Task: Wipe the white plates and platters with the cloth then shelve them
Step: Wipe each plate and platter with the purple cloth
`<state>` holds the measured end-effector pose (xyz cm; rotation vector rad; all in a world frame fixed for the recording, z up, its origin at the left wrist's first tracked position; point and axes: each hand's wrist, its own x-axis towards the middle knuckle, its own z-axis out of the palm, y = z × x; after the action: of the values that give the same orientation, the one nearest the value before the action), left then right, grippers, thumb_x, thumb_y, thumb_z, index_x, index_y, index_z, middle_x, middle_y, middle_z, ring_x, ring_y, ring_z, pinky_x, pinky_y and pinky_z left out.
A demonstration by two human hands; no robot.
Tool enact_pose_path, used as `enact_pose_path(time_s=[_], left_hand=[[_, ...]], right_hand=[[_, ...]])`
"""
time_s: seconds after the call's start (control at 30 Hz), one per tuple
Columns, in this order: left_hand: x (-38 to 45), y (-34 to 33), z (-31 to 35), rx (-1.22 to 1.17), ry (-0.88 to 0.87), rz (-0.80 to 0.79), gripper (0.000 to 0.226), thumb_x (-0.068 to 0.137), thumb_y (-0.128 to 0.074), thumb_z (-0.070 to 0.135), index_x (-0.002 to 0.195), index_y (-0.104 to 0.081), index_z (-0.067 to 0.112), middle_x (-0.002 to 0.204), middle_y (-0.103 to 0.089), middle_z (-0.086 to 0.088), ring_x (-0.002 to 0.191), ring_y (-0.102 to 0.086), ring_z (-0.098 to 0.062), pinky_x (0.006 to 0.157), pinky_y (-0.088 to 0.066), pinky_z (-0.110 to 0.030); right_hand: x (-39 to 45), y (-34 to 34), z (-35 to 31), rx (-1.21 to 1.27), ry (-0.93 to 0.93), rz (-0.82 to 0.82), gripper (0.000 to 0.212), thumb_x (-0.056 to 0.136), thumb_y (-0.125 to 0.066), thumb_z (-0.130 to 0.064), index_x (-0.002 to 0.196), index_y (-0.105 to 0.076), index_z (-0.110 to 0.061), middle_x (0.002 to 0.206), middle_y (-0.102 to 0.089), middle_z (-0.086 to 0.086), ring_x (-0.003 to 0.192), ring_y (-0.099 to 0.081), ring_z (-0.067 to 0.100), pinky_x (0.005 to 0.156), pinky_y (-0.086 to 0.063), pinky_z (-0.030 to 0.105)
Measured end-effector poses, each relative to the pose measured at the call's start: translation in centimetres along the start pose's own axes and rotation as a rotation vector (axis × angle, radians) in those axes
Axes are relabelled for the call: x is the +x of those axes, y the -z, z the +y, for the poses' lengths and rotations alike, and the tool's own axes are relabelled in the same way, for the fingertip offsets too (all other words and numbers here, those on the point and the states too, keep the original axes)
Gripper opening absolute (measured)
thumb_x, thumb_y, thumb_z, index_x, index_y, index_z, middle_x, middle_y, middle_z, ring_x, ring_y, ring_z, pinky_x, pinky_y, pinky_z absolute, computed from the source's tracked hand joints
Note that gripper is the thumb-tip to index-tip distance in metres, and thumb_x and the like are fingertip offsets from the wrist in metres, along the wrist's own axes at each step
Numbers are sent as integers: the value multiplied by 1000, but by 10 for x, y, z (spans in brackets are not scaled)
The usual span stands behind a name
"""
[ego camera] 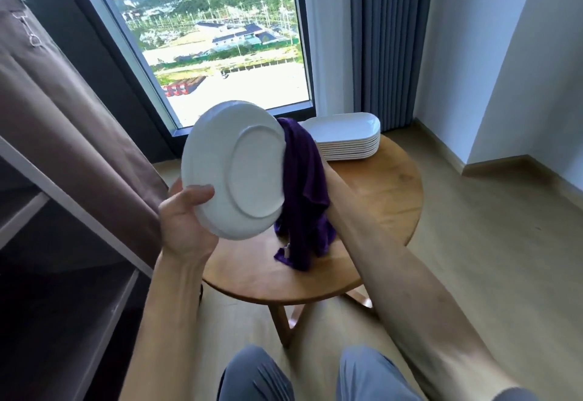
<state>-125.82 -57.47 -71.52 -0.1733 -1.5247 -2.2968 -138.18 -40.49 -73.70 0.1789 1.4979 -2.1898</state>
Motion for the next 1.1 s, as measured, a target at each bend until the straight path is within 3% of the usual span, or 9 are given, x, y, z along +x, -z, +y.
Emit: enact_pose_path(time_s=[0.13, 0.2, 0.27, 0.33, 0.43, 0.7, 0.9, 1.03, 1.1], left_hand=[[19, 10, 34, 425, 9, -13, 47, 76, -70, 36, 114, -64, 9, 111, -60, -18, 101, -58, -37, 85, -51, -52], [30, 7, 43, 614, 62, -50, 69, 70, -83, 56, 107, -66, 1, 100, -63, -21, 88, -62, -35, 77, -52, -49], [37, -2, 44, 719, 137, -166, 71, 70, -86, 51, 106, -68, -7, 94, -66, -31, 80, -65, -35, 73, -51, -49], [39, -6, 39, 766, 128, -168, 61, 74, -83, 42, 102, -69, -10, 96, -66, -38, 78, -65, -36, 73, -48, -52], [34, -4, 28, 751, 39, -93, 60, 75, -82, 40, 92, -63, -14, 82, -62, -30, 72, -62, -31, 66, -45, -47], [31, 3, 19, 238, -277, 349, 16, 82, -76, 27, 89, -73, 12, 88, -66, -8, 85, -62, -29, 72, -56, -44], [32, -20, -7, 223, -350, 556, 13, 83, -73, 16, 95, -70, 16, 82, -72, 7, 79, -66, -13, 71, -56, -36], [26, 18, 13, 273, -93, 364, 52, 63, -65, 4, 115, -58, 11, 102, -67, -6, 89, -66, -21, 72, -56, -34], [28, 28, 30, 333, -11, 261, 43, 62, -67, 14, 105, -60, 10, 92, -66, -4, 81, -65, -21, 66, -53, -31]], right_hand=[[10, -7, -18, 236, 24, -294, 35, 81, -75, -52, 99, -53, -31, 77, -42, -7, 85, -45, 10, 79, -40, 19], [12, -26, -37, -93, 206, -361, 24, 67, -78, -41, 74, -57, -31, 72, -39, -2, 72, -37, 14, 70, -31, 27], [8, -47, -51, -590, 452, -345, 41, 82, -70, -37, 61, -61, -3, 63, -44, 5, 60, -37, 19, 60, -33, 33], [11, -58, -55, -686, 530, -354, 55, 94, -64, -34, 77, -60, 18, 69, -49, 10, 63, -38, 23, 61, -34, 36], [20, -51, -49, -647, 654, -307, 50, 99, -61, -25, 65, -57, 11, 66, -40, 11, 61, -29, 23, 58, -26, 34], [17, -26, -18, -189, 364, -158, 35, 107, -42, -11, 73, -47, -18, 71, -46, -1, 61, -45, 7, 58, -39, 19], [1, -46, 19, 649, 69, -19, 19, 108, -40, -18, 95, -52, -11, 80, -45, 2, 80, -47, 19, 73, -41, 28], [2, -23, -7, 94, 247, 69, 39, 108, -42, -18, 69, -45, -16, 69, -43, 1, 63, -42, 13, 58, -39, 24], [3, -21, -30, -89, 381, 33, 48, 106, -47, -19, 60, -33, -20, 57, -32, -4, 54, -27, 9, 52, -25, 27]])
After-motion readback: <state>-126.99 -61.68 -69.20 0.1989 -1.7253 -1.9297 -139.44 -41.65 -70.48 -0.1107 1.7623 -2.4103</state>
